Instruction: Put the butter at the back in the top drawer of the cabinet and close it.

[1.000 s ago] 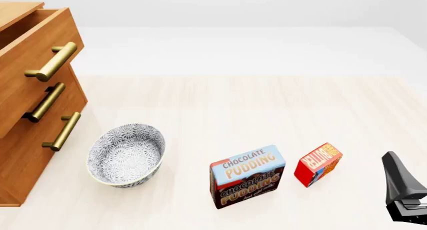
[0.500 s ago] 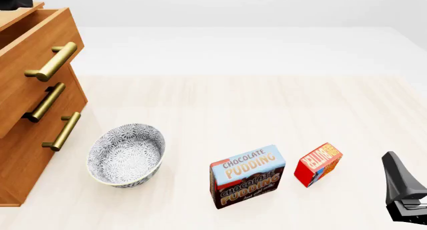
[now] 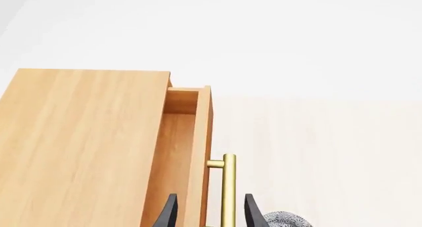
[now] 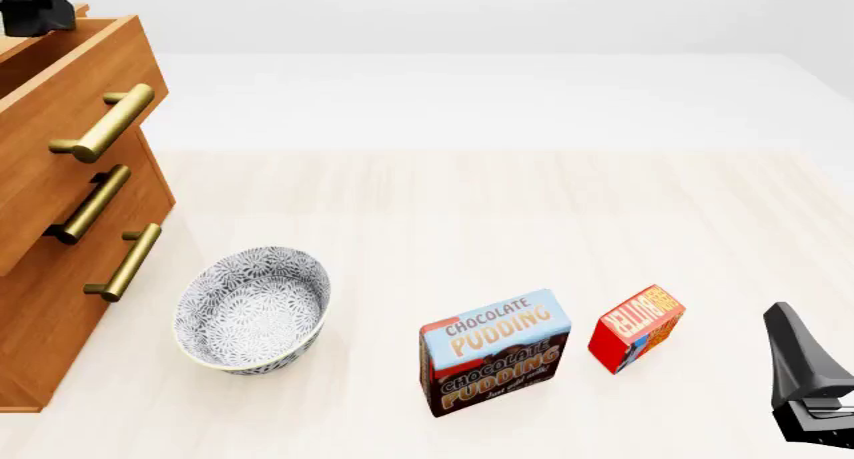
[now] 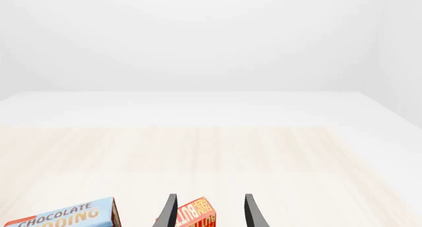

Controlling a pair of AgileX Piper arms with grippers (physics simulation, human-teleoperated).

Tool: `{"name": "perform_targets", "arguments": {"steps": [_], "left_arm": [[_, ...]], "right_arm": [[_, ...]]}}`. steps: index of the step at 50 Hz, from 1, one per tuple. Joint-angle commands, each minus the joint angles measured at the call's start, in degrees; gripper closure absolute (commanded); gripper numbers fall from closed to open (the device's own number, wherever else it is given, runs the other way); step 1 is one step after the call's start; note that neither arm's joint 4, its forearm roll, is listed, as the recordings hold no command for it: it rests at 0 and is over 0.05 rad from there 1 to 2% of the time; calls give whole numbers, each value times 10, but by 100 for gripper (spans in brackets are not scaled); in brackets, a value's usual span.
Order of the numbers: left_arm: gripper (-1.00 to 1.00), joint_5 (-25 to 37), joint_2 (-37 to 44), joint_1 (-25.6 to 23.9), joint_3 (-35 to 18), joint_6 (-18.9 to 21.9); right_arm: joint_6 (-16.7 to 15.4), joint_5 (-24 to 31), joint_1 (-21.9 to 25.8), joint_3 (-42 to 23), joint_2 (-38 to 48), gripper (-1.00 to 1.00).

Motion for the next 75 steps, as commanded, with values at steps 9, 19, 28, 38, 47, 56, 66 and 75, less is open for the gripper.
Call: {"name": "perform_targets", "arguments": {"steps": [9, 19, 28, 38, 47, 56, 66, 75], "left_arm": [[-100, -13, 8, 0, 9, -4], [-100, -25, 9, 1, 28, -7], [-100, -31, 10, 2, 37, -6], [-100, -36, 18, 2, 37, -8], [-100, -47, 28, 3, 40, -8], [-100, -54, 34, 3, 42, -11], [-100, -63, 39, 4, 51, -13], [-100, -67, 41, 6, 56, -15]], "right_arm": [[0, 0, 0, 0, 0, -100], [0, 0, 0, 0, 0, -100], [0, 0, 0, 0, 0, -100], [0, 0, 0, 0, 0, -100], [0, 0, 0, 0, 0, -100], [0, 0, 0, 0, 0, -100], [0, 0, 0, 0, 0, -100], [0, 0, 0, 0, 0, -100]]}}
